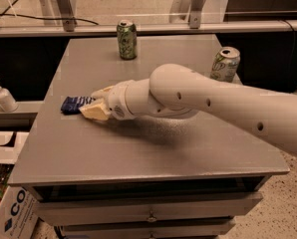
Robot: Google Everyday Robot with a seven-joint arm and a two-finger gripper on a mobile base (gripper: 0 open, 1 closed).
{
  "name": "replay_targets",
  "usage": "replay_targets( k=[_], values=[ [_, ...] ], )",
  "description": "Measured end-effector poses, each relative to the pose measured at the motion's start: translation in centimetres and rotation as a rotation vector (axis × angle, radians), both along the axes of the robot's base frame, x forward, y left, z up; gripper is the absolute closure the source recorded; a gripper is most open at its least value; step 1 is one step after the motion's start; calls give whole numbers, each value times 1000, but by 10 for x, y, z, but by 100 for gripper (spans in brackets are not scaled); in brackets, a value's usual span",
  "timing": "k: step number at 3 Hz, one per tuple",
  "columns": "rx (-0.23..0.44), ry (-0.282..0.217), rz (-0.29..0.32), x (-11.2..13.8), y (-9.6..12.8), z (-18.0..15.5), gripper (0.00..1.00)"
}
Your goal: Move rxbar blueberry near 7up can
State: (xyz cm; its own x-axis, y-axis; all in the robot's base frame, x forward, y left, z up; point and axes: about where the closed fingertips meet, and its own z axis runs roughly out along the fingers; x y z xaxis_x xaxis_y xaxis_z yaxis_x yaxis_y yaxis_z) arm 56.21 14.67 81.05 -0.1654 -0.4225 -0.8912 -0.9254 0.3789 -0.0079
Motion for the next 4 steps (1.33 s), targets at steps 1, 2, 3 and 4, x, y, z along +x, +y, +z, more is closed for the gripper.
replay_targets(
  k=[1, 2, 3, 4],
  values=[
    [0, 0, 0, 0, 0, 0, 100],
    [0, 0, 0, 0, 0, 1, 100],
    [0, 0, 0, 0, 0, 1, 100],
    [0, 0, 1, 0, 0, 1, 100]
  ],
)
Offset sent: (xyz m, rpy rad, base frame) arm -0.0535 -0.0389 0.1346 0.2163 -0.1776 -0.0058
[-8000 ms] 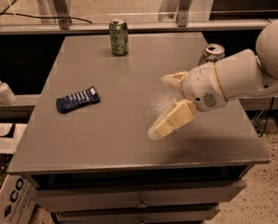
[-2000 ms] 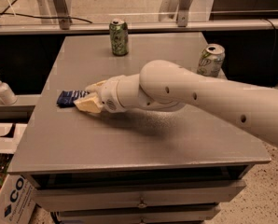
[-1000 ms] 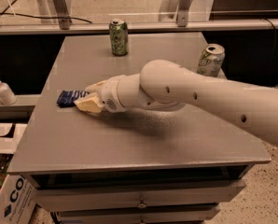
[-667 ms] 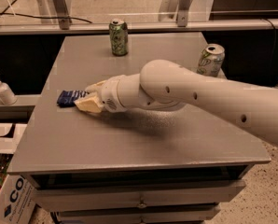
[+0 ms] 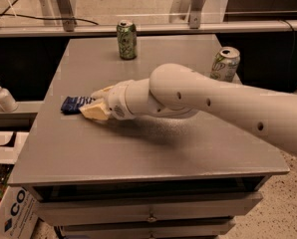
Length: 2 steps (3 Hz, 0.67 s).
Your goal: Move rxbar blueberry near 7up can
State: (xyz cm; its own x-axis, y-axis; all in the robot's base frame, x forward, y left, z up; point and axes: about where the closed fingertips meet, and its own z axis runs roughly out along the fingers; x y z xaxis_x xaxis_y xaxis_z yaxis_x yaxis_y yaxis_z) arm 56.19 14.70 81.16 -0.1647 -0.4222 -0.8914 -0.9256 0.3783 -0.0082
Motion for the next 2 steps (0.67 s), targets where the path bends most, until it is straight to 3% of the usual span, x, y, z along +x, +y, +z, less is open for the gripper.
replay_targets(
  k=[1, 2],
  values=[
    [148, -187, 90, -11, 18, 107, 100],
    [122, -172, 87, -11, 21, 92, 100]
  ],
)
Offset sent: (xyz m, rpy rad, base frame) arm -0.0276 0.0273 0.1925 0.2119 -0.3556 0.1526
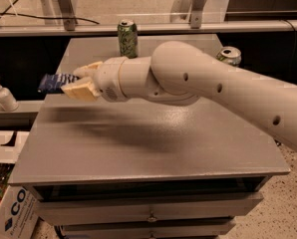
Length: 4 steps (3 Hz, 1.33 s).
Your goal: Move rxbar blueberry near 7up can
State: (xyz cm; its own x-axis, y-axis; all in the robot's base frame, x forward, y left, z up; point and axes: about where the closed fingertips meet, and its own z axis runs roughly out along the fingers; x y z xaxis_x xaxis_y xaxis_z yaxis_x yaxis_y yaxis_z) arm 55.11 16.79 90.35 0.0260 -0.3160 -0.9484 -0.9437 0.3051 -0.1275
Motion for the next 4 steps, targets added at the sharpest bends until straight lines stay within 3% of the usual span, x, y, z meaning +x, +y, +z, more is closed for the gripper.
replay_targets(
  k=[1, 2, 4],
  values=[
    [-72, 72, -46, -4, -20, -42, 100],
    [-121, 109, -107, -10, -52, -60, 100],
    [-140, 99, -269, -16, -132, -34, 100]
  ],
)
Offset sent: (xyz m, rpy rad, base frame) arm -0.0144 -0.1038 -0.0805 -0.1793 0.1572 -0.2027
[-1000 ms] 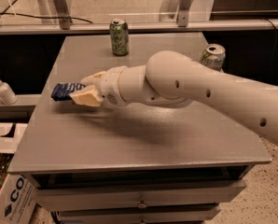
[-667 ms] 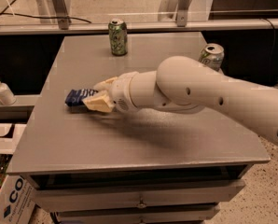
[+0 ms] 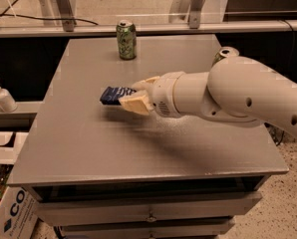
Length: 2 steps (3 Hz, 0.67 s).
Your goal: Move rxbar blueberry near 7up can
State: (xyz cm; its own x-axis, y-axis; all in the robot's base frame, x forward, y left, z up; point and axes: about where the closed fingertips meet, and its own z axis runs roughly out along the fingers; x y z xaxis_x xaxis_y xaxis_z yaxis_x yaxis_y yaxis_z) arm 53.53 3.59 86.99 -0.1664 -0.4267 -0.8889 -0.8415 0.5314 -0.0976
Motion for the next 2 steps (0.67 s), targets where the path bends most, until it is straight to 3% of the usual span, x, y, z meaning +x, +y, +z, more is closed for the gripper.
replay_targets(
  k=[1, 2],
  values=[
    [-11, -14, -64, -1, -34, 16, 100],
    [-42, 8, -148, -4, -76, 16, 100]
  ],
)
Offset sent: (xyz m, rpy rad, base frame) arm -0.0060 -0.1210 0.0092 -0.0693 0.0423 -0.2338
